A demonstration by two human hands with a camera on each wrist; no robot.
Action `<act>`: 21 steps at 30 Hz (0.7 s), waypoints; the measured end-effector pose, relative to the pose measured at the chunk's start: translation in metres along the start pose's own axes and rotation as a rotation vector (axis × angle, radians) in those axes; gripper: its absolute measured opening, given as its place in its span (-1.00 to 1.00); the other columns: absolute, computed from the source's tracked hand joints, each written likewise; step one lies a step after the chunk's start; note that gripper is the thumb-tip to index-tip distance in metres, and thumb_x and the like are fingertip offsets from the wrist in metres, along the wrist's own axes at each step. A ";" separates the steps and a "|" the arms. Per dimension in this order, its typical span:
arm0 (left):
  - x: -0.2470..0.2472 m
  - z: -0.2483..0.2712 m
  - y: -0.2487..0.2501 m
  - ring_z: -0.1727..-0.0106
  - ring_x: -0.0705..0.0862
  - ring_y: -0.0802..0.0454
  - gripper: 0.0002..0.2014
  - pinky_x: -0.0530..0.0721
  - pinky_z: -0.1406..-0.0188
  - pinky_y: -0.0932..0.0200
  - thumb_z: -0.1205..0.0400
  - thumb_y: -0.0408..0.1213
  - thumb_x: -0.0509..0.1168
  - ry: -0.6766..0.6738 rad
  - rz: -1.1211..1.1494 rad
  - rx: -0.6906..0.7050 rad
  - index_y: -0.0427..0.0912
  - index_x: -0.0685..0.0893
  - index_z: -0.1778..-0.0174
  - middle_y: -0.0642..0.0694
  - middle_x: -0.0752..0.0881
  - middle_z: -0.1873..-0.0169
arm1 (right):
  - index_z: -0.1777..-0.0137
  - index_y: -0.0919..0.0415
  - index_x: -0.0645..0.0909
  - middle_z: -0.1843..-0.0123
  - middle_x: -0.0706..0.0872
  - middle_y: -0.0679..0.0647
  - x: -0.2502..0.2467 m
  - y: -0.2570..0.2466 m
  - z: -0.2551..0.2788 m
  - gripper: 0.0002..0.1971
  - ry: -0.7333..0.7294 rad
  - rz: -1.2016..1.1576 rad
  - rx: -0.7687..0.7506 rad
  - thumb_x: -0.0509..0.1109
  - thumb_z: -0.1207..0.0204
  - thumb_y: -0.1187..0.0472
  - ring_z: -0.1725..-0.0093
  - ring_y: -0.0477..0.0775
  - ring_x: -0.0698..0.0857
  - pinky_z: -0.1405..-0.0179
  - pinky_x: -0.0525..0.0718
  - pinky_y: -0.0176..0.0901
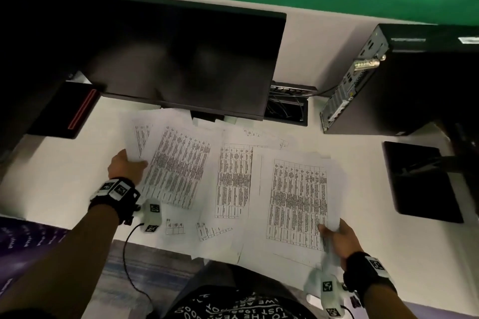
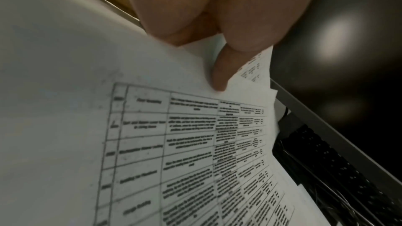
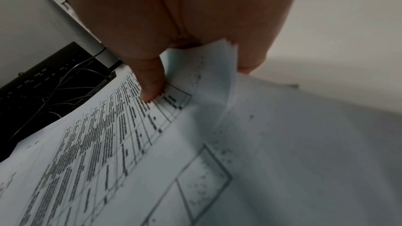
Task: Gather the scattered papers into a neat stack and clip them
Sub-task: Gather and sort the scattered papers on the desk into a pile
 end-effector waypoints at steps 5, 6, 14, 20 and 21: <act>-0.021 0.025 0.030 -0.19 0.63 -0.41 -0.69 0.56 -0.12 -0.07 -0.71 -0.33 0.22 -0.035 -0.171 0.291 -0.30 0.60 -0.35 -0.39 0.70 -0.16 | -0.15 0.12 0.69 0.03 0.89 0.09 0.001 -0.001 0.003 -0.81 -0.005 -0.030 0.020 0.44 -0.60 0.35 -0.06 0.25 0.81 -0.23 0.71 0.24; -0.025 0.035 0.043 -0.16 0.64 -0.38 -0.71 0.54 -0.07 -0.01 -0.71 -0.34 0.21 -0.054 -0.184 0.399 -0.30 0.62 -0.33 -0.37 0.70 -0.12 | -0.17 0.12 0.69 -0.01 0.88 0.11 0.001 0.000 0.003 -0.80 -0.007 -0.033 0.019 0.46 -0.59 0.34 -0.08 0.26 0.81 -0.26 0.70 0.27; -0.049 0.080 0.118 0.28 0.71 0.27 -0.84 0.68 0.20 0.32 -0.66 -0.46 0.27 -0.204 0.646 0.514 -0.11 0.65 -0.03 0.18 0.79 0.31 | -0.26 0.27 0.64 0.02 0.83 0.12 0.000 0.002 -0.002 -0.74 -0.029 -0.071 0.000 0.46 -0.59 0.35 0.04 0.17 0.77 -0.11 0.71 0.11; 0.063 0.079 0.094 0.13 0.67 -0.13 -0.92 0.68 0.11 -0.06 -0.65 -0.32 0.26 -0.366 0.229 0.316 -0.12 0.66 0.05 -0.10 0.74 0.17 | -0.11 0.21 0.67 0.09 0.84 0.06 -0.001 0.004 -0.001 -0.84 -0.024 -0.107 0.042 0.39 -0.62 0.42 0.21 0.01 0.78 0.18 0.71 -0.16; 0.082 0.086 0.090 0.07 0.64 -0.11 -0.92 0.65 0.03 -0.02 -0.65 -0.31 0.27 -0.371 0.102 0.325 -0.11 0.65 -0.01 -0.09 0.71 0.10 | -0.09 0.20 0.67 0.14 0.85 0.03 -0.001 0.005 -0.001 -0.83 -0.023 -0.108 0.050 0.37 -0.62 0.44 0.29 -0.08 0.80 0.30 0.72 -0.28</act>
Point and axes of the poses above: each hand's wrist, its own z-axis away from the middle knuckle, its own x-axis out of the palm, y = z × x, the point moved 7 cm from there along -z, towards the middle knuckle
